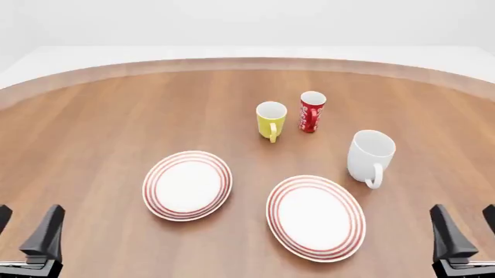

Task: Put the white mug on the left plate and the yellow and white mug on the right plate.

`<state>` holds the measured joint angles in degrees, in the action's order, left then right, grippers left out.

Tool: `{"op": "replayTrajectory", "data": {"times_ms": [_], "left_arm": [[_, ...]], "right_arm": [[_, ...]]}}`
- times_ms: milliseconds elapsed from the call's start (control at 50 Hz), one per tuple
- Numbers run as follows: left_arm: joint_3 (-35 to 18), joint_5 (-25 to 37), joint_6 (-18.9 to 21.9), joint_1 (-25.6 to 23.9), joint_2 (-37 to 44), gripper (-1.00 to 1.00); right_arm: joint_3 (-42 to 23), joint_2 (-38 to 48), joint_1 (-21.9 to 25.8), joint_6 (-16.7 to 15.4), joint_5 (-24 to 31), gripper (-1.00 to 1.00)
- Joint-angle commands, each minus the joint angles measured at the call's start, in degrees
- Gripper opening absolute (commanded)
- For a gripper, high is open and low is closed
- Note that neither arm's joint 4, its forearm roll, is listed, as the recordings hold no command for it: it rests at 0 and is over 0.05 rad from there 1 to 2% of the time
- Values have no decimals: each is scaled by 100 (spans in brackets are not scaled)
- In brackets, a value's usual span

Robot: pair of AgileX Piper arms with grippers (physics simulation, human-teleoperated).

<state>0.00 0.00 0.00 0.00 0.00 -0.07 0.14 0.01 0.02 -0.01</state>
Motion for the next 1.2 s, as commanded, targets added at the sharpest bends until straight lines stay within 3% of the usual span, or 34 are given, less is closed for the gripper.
{"op": "replayTrajectory", "data": {"times_ms": [20,300,460,840,1200], "left_arm": [[0,0,0,0,0,100],[0,0,0,0,0,100],[0,0,0,0,0,100],[0,0,0,0,0,100],[0,0,0,0,0,100]], "right_arm": [[-19,25,-11,15,10,100],[-35,19,-25,-7,32,100],[-52,371,12,-7,-241,100],[-31,2269,177,-46,-2034,100],[-152,3580,237,-30,-3126,100]]}}
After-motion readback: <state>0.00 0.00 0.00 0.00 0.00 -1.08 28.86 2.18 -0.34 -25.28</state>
